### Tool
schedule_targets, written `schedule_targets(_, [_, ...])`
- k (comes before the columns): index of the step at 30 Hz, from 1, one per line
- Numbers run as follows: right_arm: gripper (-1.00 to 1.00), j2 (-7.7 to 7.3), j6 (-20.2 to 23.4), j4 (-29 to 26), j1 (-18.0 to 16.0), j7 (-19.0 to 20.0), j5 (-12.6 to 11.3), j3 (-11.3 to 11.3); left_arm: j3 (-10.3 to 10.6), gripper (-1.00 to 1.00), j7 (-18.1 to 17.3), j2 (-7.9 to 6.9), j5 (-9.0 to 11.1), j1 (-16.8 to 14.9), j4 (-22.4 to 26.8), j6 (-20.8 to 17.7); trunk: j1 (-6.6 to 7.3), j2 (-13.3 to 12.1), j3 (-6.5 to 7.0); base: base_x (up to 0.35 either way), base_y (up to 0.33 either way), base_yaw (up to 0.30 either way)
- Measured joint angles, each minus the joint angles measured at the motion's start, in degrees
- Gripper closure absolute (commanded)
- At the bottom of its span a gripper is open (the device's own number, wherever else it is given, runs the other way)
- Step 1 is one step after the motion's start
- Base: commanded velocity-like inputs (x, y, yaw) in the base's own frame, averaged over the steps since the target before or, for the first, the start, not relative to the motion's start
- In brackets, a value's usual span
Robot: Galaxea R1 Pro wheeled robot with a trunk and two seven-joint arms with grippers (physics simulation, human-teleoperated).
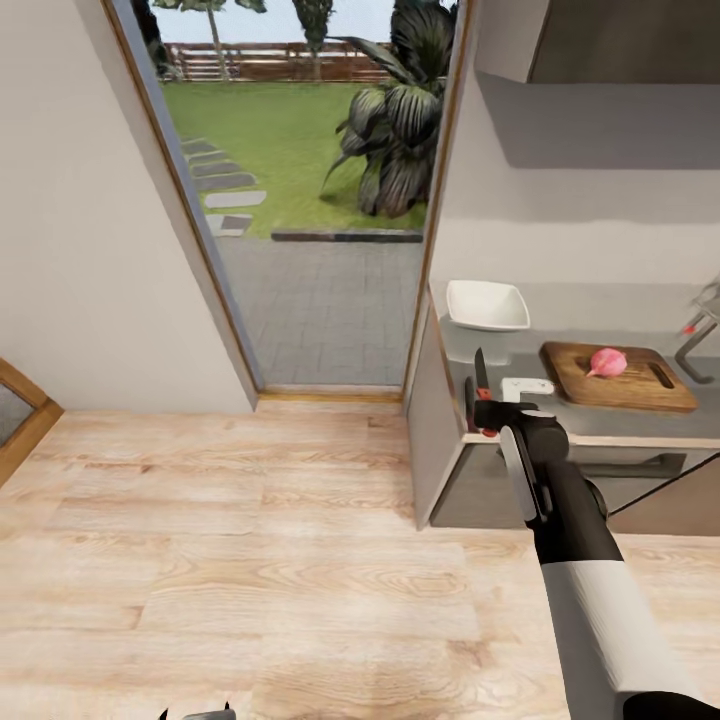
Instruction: In the kitchen, take the Vidalia onion out of the sink, dice it on the chopping board with the paring knife, put the diced onion into the bowl on the countertop, then place both the paring knife and the chopping board into the sink.
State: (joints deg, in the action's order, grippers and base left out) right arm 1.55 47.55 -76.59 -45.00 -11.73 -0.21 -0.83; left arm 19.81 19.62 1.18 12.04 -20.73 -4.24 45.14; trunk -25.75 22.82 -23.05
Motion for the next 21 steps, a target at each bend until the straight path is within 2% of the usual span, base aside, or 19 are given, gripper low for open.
schedule_targets(21, [1.0, -0.01, 0.0, 0.0, 0.0, 0.0, 0.0, 0.0, 0.0, -1.0, 0.0, 0.0, 0.0, 0.0, 0.0, 0.0, 0.0, 0.0, -0.03, 0.0, 0.0, 0.013])
